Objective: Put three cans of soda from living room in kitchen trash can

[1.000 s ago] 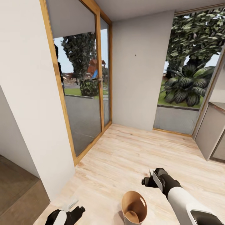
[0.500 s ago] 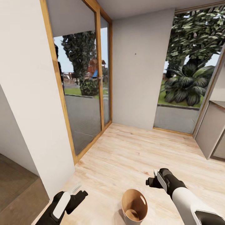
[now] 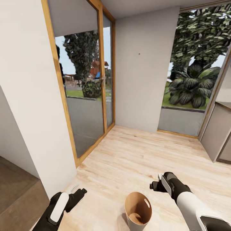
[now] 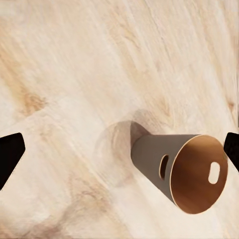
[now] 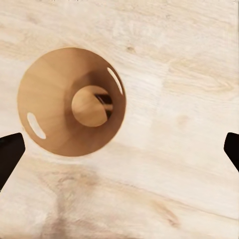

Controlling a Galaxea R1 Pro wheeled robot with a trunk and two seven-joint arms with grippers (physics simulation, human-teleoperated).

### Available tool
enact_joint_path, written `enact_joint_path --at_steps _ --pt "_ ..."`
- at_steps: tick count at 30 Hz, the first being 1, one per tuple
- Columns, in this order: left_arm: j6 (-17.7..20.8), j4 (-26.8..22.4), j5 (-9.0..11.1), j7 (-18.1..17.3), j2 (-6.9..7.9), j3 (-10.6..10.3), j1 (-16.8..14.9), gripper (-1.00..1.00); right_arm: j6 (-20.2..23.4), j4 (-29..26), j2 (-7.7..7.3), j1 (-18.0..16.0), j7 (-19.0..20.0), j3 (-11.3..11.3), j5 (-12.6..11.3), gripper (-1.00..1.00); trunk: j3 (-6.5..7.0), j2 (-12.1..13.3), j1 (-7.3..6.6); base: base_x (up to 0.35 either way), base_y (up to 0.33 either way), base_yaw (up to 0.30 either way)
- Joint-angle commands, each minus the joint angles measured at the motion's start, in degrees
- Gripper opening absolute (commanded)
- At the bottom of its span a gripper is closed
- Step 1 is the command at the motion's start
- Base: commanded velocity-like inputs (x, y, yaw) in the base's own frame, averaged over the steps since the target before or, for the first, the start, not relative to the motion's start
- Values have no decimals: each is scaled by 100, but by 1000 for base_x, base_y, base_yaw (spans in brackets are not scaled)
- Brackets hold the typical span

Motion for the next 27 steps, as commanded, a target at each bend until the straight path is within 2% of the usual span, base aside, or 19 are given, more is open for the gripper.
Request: enact_joint_path --at_steps 1,7,9,10,20,27 --pt "4 -17 4 17 9 -35 -45 100 2 -7 -3 -6 -2 0 0 100 -19 -42 23 0 0 0" --pt "6 0 13 49 -19 -206 -208 100 90 -28 -109 -46 0 -1 -31 100 -127 -282 154 0 0 0" --pt "4 58 12 58 -23 -211 -212 100 96 -26 -113 -45 5 -1 -33 100 -162 -362 198 0 0 0" --pt "-36 289 10 101 3 -190 -216 100 97 -11 -118 -41 25 -1 -33 100 -180 -403 220 0 0 0" --pt "-54 350 -27 117 -19 -187 -192 100 107 51 -114 -46 4 -23 -53 100 -360 -804 440 0 0 0" --pt "-55 359 -30 123 -15 -189 -183 100 83 502 -111 -52 -39 -396 -259 100 -486 -1084 594 0 0 0"
